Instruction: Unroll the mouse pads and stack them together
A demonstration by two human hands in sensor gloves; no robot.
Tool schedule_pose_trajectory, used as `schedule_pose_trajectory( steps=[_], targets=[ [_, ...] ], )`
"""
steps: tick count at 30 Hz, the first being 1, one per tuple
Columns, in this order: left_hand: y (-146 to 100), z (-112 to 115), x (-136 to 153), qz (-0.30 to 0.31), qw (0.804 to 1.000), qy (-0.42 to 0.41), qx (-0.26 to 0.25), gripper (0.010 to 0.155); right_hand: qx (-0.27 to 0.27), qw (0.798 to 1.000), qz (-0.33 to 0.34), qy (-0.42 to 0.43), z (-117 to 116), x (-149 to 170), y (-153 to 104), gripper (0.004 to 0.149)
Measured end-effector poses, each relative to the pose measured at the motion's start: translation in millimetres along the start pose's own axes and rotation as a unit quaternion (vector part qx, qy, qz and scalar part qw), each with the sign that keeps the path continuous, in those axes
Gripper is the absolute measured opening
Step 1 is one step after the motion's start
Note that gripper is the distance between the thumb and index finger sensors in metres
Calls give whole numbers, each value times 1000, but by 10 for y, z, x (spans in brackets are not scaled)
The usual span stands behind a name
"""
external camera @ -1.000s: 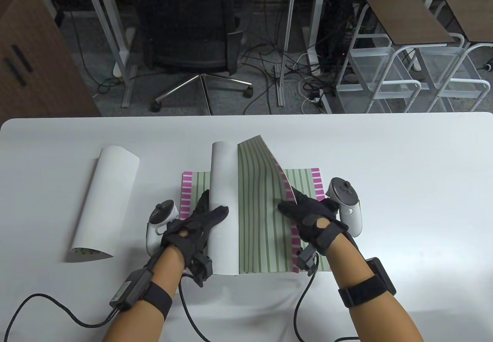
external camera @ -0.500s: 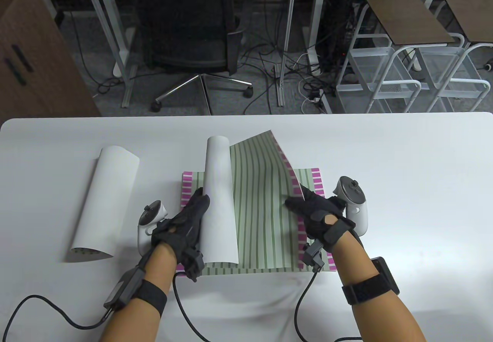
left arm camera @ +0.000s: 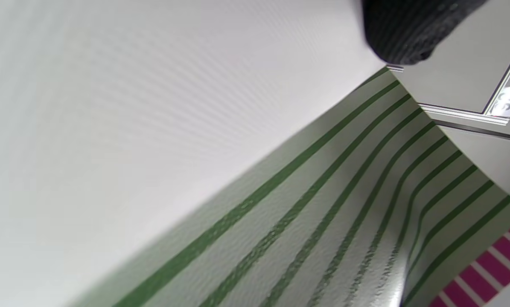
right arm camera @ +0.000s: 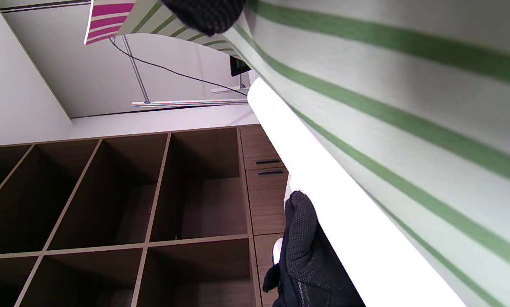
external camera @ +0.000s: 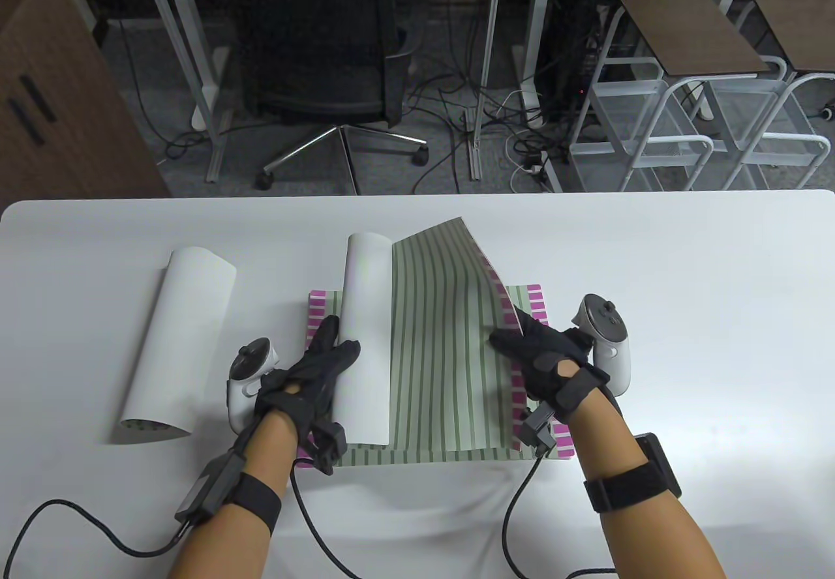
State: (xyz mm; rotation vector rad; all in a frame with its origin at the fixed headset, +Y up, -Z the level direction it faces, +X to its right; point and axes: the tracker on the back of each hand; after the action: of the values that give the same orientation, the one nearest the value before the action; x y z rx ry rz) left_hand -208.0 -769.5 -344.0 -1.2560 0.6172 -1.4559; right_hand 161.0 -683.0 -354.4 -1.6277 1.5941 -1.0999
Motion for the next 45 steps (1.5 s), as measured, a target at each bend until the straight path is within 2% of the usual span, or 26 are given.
schedule_pose_trajectory(
  steps=[3,9,16,21,28,32,36,39,41,43,45],
  targets=[
    [2,-1,14,-2,1000,2,28,87,-3,1000,5,0,-12,-9,9,62],
    [19,45,33,-9,999,16,31,102,-4,1000,17,2,7,-45,-1,62],
    [-30,-87,-6,3,999,8,-41,88,7,999,29,12,126,-99,-47,62],
    [-29,-93,-4,11,1000,-22,0,89,7,999,31,17,133,-109,-52,61],
    [-23,-62,9,10,1000,-21,21,99,7,999,35,19,168,-137,-73,61],
    [-51,-125,-21,-3,1000,-12,-13,76,9,999,32,19,230,-145,-91,61],
    [-100,-272,-83,-23,998,54,-39,62,34,999,22,5,363,-134,-131,61],
    [-164,-395,-199,-56,983,150,-92,58,74,997,-3,-35,512,-117,-187,57],
    [-187,-448,-274,-54,969,216,-107,57,125,984,-36,-121,630,-108,-227,57],
    [-191,-438,-319,-43,967,225,-114,55,150,968,-66,-188,706,-74,-247,56],
    [-177,-407,-336,-44,964,238,-110,55,201,948,-83,-233,770,-2,-253,55]
  ],
)
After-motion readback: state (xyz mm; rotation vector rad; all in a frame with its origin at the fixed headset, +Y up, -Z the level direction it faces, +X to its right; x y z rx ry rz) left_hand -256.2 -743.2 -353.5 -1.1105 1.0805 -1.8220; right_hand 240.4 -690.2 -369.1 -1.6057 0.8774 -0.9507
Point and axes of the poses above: the tracker on the back of each hand, its own x axis roughly to the little-finger side, its own y axis roughly from the wrist to the fingertips, z = x × y, and after that the axes turned 2 degrees about -y, right-handed
